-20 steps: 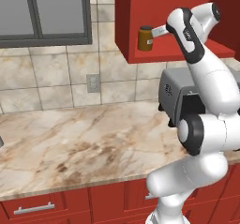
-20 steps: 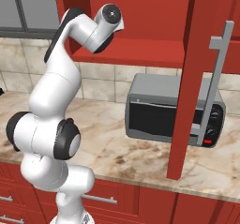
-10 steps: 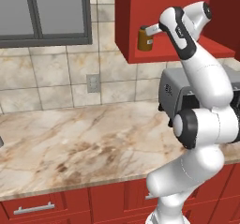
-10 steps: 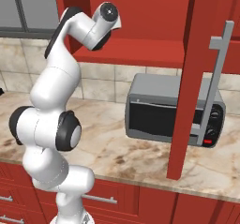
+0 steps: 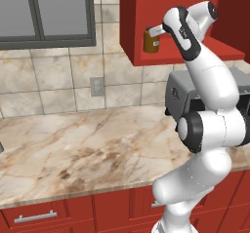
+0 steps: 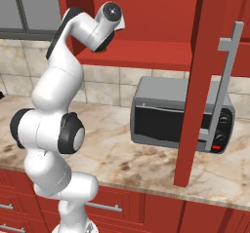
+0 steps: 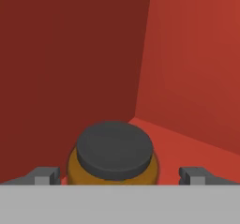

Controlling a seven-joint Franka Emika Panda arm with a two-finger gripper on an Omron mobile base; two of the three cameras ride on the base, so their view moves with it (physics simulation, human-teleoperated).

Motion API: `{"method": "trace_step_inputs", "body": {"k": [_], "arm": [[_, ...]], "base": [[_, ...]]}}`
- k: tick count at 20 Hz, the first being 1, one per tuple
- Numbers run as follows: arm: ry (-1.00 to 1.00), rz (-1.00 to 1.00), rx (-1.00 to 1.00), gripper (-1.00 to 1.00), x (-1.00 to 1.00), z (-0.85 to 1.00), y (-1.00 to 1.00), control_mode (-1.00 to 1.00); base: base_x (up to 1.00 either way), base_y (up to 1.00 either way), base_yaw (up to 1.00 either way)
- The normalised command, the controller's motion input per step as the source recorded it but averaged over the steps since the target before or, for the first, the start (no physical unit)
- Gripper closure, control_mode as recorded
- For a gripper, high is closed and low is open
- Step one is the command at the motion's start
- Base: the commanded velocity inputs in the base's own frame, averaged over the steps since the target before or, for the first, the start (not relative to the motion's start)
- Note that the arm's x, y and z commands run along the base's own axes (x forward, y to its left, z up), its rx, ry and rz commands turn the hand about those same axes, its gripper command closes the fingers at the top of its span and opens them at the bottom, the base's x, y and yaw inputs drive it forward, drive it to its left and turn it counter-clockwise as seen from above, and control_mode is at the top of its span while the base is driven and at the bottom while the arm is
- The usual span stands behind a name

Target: Collect the turmeric, mayonnaise, and shaker from the cabinet and place them next to the stove.

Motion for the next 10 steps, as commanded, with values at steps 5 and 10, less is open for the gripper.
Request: {"method": "trace_step_inputs", "body": {"k": [5, 10], "arm": [[0.03, 0.00, 0.00, -1.00, 0.16, 0.00, 0.09, -1.00], [0.00, 0.00, 0.00, -1.00, 0.04, 0.00, 0.08, -1.00]], "base": [[0.00, 0.00, 0.00], [0.00, 0.00, 0.00]]}}
